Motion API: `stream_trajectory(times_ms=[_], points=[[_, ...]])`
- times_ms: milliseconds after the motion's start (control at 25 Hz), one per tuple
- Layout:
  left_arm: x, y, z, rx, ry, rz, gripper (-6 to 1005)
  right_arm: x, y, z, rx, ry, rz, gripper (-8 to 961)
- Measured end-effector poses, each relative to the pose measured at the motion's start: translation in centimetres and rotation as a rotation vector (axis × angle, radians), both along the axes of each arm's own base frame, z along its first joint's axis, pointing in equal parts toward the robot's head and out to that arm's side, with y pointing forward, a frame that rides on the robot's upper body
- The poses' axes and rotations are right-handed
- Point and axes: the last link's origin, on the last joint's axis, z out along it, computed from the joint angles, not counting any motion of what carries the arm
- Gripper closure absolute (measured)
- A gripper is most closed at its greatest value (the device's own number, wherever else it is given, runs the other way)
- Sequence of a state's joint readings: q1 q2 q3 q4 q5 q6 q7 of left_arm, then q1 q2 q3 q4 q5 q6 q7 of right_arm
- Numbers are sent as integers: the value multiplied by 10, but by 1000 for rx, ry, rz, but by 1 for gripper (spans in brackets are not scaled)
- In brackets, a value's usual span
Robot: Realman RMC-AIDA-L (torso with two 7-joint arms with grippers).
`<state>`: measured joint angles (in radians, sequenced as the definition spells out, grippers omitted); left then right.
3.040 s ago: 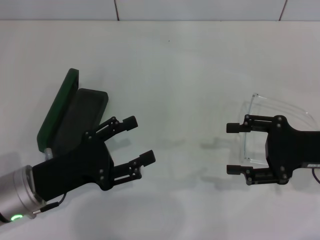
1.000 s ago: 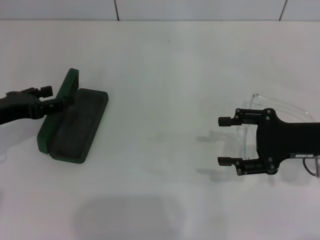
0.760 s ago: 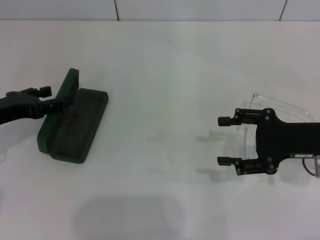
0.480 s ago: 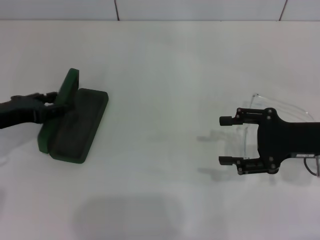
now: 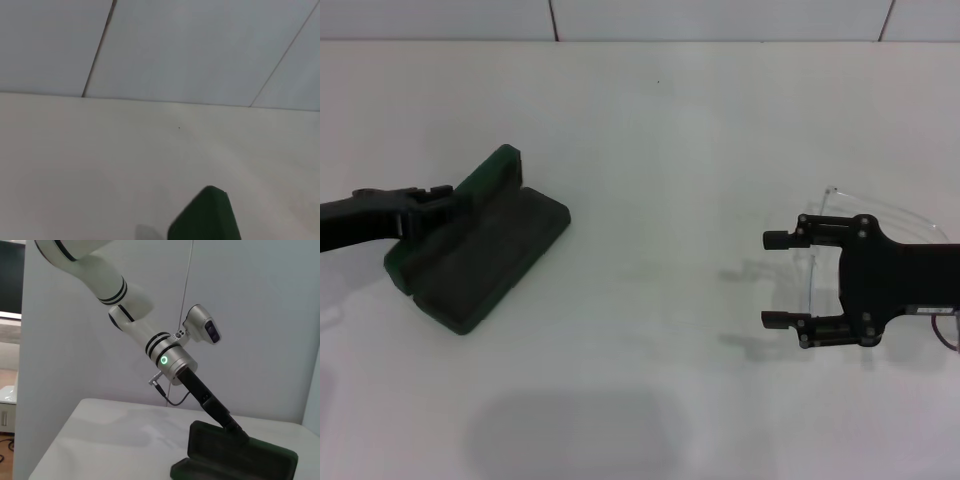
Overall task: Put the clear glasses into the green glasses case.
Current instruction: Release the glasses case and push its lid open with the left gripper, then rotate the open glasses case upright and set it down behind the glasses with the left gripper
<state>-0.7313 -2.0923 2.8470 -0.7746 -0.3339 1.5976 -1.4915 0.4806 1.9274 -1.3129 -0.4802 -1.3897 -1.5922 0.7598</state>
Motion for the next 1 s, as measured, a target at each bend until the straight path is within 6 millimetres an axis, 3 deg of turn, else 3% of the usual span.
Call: stream_trajectory(times_ms=[400, 560, 800, 1000], points=[[7, 8, 3, 8, 8, -31, 693, 3, -2, 3, 14, 16, -12, 221], [22, 19, 6, 56, 10, -137, 741, 4, -4, 3, 16, 20, -16, 222], [54, 37, -4, 7, 7, -260, 913, 9, -9, 3, 19, 22, -31, 223], [63, 42, -8, -42, 16, -264, 914, 12, -14, 3, 18, 25, -42, 224]])
